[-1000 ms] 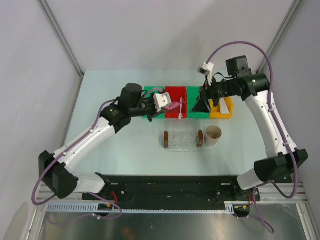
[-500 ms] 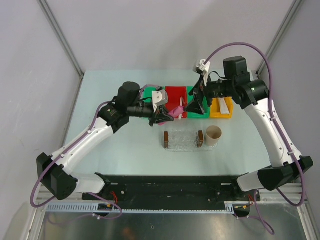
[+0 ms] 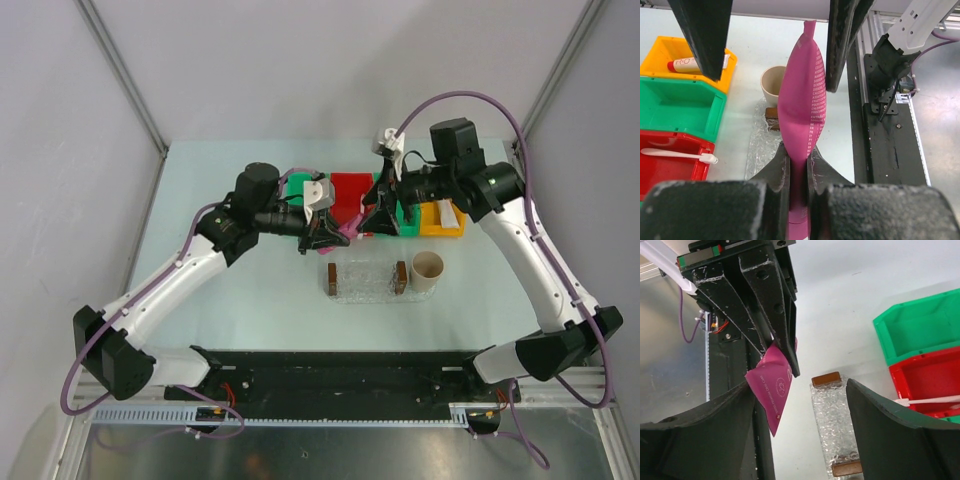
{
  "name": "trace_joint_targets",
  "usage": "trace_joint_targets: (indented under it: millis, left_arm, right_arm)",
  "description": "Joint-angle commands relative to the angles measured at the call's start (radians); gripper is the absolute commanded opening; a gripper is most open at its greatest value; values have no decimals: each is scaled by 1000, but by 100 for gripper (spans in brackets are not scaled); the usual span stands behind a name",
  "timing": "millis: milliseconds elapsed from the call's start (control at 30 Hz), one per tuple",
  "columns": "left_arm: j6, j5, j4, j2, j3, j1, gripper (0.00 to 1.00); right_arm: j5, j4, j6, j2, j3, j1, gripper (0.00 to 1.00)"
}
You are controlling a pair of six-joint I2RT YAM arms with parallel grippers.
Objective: Prepare toiletry sets of a toothbrush and toothpaste on the tray
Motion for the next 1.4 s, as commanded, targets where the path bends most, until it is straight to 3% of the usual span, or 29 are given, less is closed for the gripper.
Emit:
trace_joint_targets:
  millis: [0,233,400,433,533,600,633,733,867,1133,1367]
  left_arm:
    - [-52,54,57,-4,48,-2,0]
    - [-56,60,65,1,47,-2,0]
    - [-55,62,66,11,42,-2,3]
    - [-55,62,66,13,42,-2,7]
    - [-53,59,68,16,42,-2,18]
    - [-53,51,68,17,42,-2,27]
    - [-47,44,68,16,40,-1,42]
    - [-38,5,68,4,31,1,66]
    - [-17,-38,68,-22,19,16,83]
    - [109,-203,65,-125,-88,83,95]
    - [180,-360,48,-205,-173,155,96]
  right_arm:
    - [-11,40,9,12,-24,16,74]
    - [0,50,20,15,-29,38,55]
    - [7,52,26,18,-26,44,23]
    - [10,52,26,19,-26,47,12]
    - [32,49,25,18,-28,49,1]
    - [59,46,26,13,-28,49,0]
    - [75,46,29,12,-29,49,0]
    - [136,41,34,7,-26,49,0]
    - [228,4,37,12,-17,49,0]
    - [488,-62,25,37,14,82,0]
    - [624,-131,18,103,61,144,0]
